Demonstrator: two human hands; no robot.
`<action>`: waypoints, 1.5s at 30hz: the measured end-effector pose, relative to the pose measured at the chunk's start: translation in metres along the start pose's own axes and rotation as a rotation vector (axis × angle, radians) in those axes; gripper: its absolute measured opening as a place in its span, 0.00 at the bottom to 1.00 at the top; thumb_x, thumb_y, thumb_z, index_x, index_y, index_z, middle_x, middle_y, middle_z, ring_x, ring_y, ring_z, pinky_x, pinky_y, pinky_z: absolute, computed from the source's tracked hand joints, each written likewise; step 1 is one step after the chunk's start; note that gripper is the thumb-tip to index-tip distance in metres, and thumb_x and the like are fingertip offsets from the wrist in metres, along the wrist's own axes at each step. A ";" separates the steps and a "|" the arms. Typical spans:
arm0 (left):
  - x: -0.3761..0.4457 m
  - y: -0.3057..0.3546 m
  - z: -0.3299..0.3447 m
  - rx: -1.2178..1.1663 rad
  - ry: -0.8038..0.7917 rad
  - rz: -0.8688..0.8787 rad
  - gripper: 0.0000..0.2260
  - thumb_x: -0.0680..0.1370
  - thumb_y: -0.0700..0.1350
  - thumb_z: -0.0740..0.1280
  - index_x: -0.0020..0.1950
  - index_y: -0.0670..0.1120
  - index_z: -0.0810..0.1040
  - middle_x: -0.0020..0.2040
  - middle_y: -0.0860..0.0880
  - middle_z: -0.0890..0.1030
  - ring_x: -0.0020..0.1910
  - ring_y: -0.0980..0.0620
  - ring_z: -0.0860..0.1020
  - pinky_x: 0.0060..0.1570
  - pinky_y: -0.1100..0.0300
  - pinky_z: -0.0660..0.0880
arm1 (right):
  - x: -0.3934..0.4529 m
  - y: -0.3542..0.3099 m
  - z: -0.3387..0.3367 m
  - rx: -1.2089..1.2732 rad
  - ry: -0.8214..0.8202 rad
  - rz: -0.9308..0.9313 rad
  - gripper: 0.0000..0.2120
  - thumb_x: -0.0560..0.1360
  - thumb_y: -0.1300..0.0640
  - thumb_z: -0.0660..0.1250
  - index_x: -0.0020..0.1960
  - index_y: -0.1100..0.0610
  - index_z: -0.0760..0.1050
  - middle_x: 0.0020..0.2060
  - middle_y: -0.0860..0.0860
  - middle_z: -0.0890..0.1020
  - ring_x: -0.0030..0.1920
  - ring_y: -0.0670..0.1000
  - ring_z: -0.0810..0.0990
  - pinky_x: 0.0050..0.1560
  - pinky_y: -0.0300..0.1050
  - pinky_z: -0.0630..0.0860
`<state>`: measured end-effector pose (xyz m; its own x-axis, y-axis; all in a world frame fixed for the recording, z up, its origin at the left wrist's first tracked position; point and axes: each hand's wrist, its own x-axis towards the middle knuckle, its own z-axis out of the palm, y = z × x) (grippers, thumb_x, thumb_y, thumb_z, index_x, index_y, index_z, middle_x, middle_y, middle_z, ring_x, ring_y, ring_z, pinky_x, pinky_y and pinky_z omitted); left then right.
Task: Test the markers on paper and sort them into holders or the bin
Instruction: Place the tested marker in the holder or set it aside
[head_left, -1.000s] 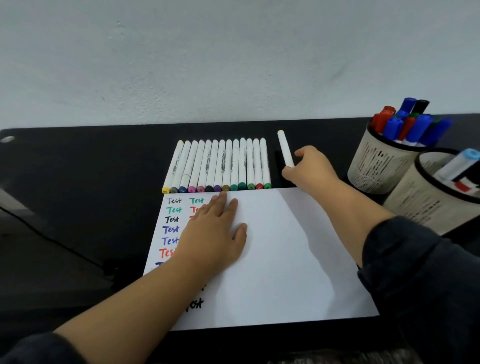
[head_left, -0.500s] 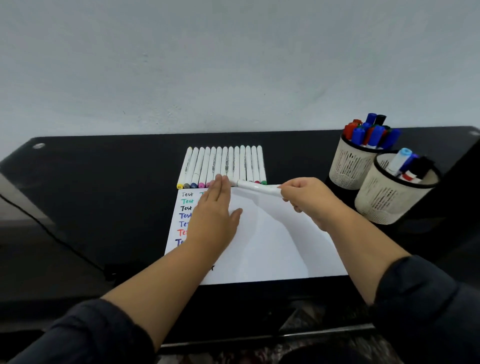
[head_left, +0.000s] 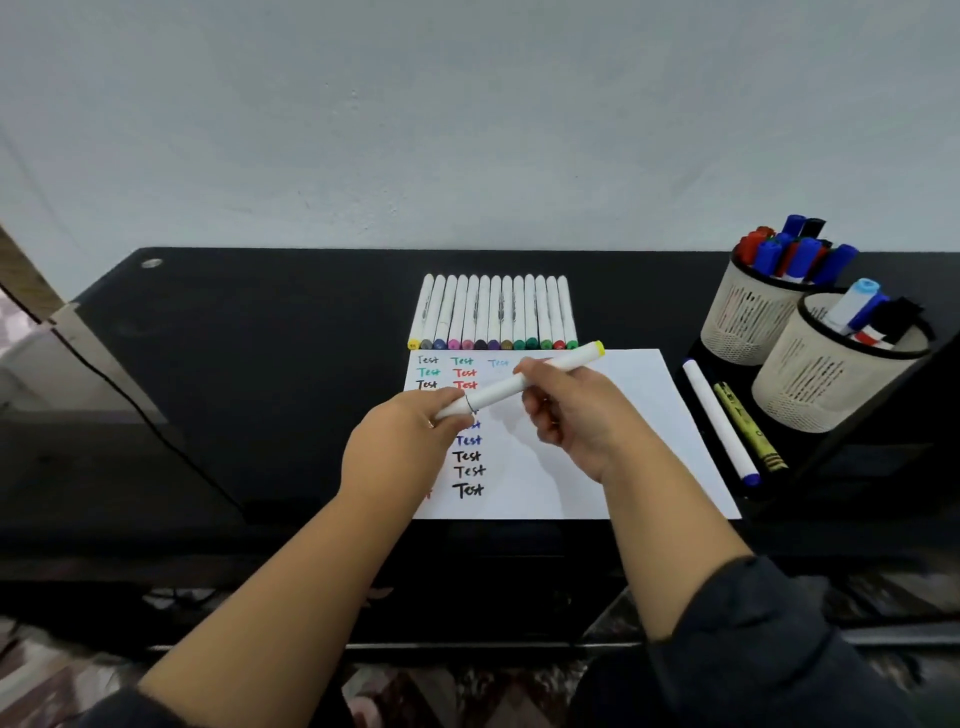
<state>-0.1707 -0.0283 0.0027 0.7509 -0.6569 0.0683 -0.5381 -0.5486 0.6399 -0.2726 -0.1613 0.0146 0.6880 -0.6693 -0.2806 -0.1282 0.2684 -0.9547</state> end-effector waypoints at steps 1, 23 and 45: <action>-0.002 0.000 -0.001 0.012 0.009 0.015 0.12 0.78 0.54 0.64 0.61 0.60 0.76 0.42 0.57 0.76 0.36 0.57 0.74 0.33 0.63 0.71 | -0.002 0.003 0.008 -0.034 -0.011 0.000 0.08 0.77 0.53 0.66 0.45 0.57 0.76 0.27 0.50 0.73 0.26 0.47 0.66 0.28 0.38 0.63; 0.002 -0.001 -0.008 0.014 -0.197 -0.054 0.14 0.77 0.56 0.64 0.62 0.60 0.76 0.35 0.53 0.77 0.30 0.54 0.74 0.29 0.63 0.68 | 0.003 0.020 0.044 0.117 0.164 0.030 0.14 0.74 0.57 0.69 0.32 0.56 0.70 0.19 0.49 0.67 0.20 0.46 0.61 0.22 0.36 0.59; 0.004 -0.002 -0.018 -0.178 -0.408 -0.166 0.04 0.77 0.52 0.66 0.48 0.58 0.80 0.49 0.44 0.82 0.40 0.49 0.77 0.40 0.58 0.73 | 0.007 0.021 0.040 0.070 0.102 0.009 0.16 0.74 0.63 0.64 0.31 0.56 0.64 0.20 0.49 0.66 0.22 0.46 0.61 0.24 0.37 0.60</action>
<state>-0.1596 -0.0205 0.0161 0.5901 -0.7369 -0.3298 -0.3230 -0.5899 0.7401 -0.2420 -0.1327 -0.0030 0.6103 -0.7327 -0.3013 -0.0815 0.3202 -0.9438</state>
